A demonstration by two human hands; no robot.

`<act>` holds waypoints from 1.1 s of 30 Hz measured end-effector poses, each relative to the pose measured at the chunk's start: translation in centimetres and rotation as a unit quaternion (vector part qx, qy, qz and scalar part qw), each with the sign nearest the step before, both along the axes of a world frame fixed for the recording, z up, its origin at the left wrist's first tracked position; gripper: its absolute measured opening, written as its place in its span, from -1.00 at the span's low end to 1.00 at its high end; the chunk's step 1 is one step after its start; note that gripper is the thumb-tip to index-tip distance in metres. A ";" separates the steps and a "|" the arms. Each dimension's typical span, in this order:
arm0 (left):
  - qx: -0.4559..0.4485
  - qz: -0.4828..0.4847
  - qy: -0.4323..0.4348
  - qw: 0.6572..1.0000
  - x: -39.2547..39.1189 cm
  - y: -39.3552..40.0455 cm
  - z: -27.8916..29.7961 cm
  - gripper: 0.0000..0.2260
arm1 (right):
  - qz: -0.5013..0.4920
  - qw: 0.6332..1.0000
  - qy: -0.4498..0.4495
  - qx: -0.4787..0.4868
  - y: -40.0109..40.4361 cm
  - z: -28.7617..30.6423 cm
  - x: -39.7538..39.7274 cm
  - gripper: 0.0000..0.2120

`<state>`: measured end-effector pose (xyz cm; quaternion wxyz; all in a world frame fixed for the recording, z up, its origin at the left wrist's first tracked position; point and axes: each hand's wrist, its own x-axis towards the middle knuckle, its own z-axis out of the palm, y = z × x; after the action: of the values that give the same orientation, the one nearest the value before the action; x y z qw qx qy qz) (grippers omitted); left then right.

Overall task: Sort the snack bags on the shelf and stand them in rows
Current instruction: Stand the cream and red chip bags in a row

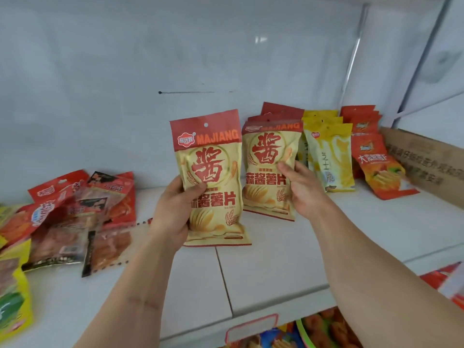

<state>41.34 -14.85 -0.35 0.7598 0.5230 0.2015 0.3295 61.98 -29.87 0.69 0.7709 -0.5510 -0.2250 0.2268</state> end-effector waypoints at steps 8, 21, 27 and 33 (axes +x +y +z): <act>0.015 0.010 0.018 1.000 5.5 -2.3 -0.1 -0.79 | -0.004 1.000 -0.006 -0.007 -0.4 -1.7 7.8 -0.76; 0.023 0.104 0.048 0.993 12.3 -6.2 -0.8 -0.77 | 0.017 0.999 -0.034 0.021 2.4 -4.3 15.5 -0.75; 0.027 0.112 0.046 0.992 13.7 -6.1 -1.0 -0.78 | -0.004 0.999 -0.035 0.009 3.4 -5.0 16.3 -0.72; 0.045 0.100 0.055 0.992 16.7 -7.1 -1.1 -0.76 | -0.013 0.998 -0.056 -0.031 3.4 -4.3 15.9 -0.49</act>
<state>58.02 -21.97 -1.45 0.6865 0.5515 0.2792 0.3829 77.86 -26.51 -3.66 0.7427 -0.5892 -0.2536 0.1921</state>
